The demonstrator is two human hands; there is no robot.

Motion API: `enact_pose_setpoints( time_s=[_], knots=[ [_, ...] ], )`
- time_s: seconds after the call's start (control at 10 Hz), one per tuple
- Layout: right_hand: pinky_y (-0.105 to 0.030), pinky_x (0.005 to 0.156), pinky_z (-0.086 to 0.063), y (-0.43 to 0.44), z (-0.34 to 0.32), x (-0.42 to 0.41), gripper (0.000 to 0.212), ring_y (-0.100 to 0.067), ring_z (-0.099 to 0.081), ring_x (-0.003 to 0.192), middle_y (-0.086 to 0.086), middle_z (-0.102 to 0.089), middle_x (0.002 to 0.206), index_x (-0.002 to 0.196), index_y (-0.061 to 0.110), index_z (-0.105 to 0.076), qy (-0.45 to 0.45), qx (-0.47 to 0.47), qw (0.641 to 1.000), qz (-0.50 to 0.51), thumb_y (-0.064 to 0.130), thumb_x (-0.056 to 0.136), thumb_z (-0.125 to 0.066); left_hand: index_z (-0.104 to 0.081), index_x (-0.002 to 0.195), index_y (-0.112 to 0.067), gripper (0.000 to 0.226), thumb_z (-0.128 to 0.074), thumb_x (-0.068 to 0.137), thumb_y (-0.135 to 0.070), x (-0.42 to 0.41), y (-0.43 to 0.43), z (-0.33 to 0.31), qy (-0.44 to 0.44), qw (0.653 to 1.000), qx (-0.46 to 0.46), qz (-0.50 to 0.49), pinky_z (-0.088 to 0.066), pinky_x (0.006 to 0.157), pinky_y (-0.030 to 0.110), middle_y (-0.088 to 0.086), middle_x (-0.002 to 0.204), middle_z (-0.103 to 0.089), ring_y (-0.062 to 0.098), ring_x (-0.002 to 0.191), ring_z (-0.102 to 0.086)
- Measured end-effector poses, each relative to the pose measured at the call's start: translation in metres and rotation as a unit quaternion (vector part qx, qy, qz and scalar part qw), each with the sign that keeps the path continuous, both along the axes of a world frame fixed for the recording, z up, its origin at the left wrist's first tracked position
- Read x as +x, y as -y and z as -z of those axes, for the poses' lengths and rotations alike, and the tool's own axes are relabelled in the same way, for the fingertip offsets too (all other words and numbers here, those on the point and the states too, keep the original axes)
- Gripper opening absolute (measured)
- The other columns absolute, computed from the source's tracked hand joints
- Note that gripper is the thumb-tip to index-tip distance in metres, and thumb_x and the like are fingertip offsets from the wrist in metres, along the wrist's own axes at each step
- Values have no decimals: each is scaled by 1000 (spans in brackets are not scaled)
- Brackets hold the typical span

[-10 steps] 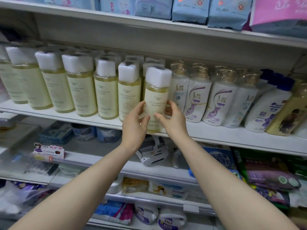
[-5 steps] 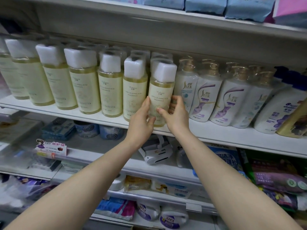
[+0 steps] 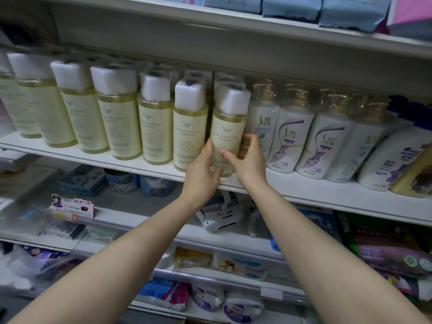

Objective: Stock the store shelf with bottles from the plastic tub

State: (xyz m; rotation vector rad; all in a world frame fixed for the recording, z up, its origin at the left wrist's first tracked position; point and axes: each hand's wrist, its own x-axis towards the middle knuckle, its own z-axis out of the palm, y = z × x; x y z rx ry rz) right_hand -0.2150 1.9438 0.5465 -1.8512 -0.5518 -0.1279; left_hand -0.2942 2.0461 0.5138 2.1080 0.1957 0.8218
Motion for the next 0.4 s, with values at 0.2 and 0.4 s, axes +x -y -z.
enact_pose_setpoints(
  time_s=[0.2, 0.4],
  knots=[
    [-32, 93, -53, 8, 3, -1, 62, -15, -64, 110, 1, -65, 125, 133, 20, -47, 4, -19, 1000, -15, 24, 82, -81, -31, 153, -14, 71, -63, 90, -9, -4, 6, 15, -16, 999, -24, -22, -42, 111, 43, -1, 152, -44, 15, 137, -45],
    [-33, 96, -50, 25, -6, -15, 62, -14, -60, 108, 0, -60, 126, 137, 20, -46, 7, -29, 1000, -10, 22, 84, -78, -42, 148, -14, 60, -64, 92, -13, -18, 25, 1, -3, 997, -47, -61, -43, 110, 41, 2, 148, -50, 17, 134, -47]
  ],
)
